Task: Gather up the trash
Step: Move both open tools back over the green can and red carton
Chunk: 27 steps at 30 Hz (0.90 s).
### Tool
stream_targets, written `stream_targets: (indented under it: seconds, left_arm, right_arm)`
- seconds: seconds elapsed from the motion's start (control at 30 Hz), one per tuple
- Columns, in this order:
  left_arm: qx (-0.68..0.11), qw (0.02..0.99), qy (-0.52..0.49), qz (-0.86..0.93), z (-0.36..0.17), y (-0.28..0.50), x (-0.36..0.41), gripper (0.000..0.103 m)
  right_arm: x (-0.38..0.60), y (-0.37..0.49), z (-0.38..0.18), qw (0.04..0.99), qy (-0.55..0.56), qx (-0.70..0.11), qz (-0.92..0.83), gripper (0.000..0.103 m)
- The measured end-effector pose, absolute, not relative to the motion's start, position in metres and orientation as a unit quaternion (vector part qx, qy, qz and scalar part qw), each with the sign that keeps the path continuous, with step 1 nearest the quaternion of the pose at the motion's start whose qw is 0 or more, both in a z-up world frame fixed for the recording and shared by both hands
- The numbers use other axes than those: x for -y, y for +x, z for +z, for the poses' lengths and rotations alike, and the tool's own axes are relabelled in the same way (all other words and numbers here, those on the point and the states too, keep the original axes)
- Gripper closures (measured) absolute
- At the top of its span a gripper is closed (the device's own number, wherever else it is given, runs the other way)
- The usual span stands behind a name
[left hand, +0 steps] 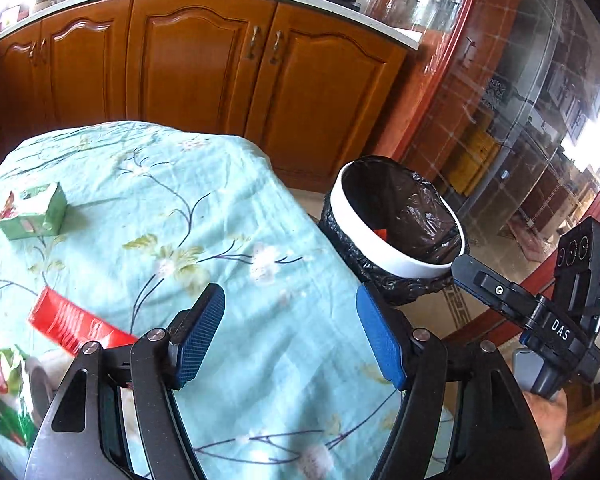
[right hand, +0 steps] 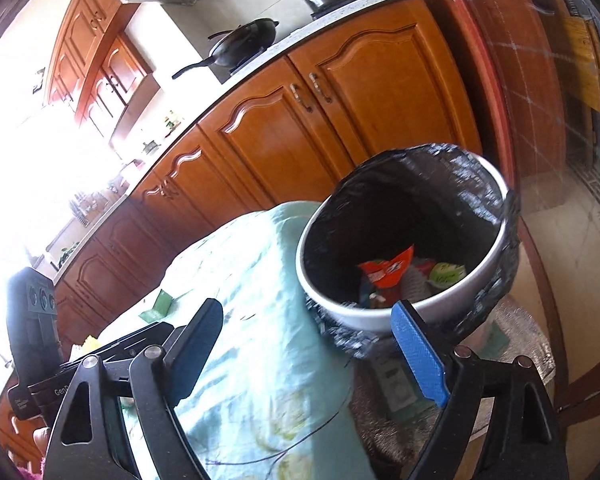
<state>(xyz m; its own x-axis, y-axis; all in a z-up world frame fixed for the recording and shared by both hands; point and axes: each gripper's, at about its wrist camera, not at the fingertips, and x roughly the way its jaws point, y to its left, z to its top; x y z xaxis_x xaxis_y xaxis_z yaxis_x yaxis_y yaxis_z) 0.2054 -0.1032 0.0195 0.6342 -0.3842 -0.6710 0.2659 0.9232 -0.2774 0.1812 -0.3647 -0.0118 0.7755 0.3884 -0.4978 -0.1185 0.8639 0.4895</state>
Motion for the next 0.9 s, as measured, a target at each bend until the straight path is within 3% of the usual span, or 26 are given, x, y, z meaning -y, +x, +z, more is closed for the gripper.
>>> stream_targets:
  seconds: [0.9]
  left_arm:
    - [-0.373, 0.915, -0.125, -0.086, 0.009, 0.136, -0.033, 0.033]
  right_arm:
    - [0.263, 0.159, -0.021, 0.896, 0.173, -0.343, 0.223, 0.015]
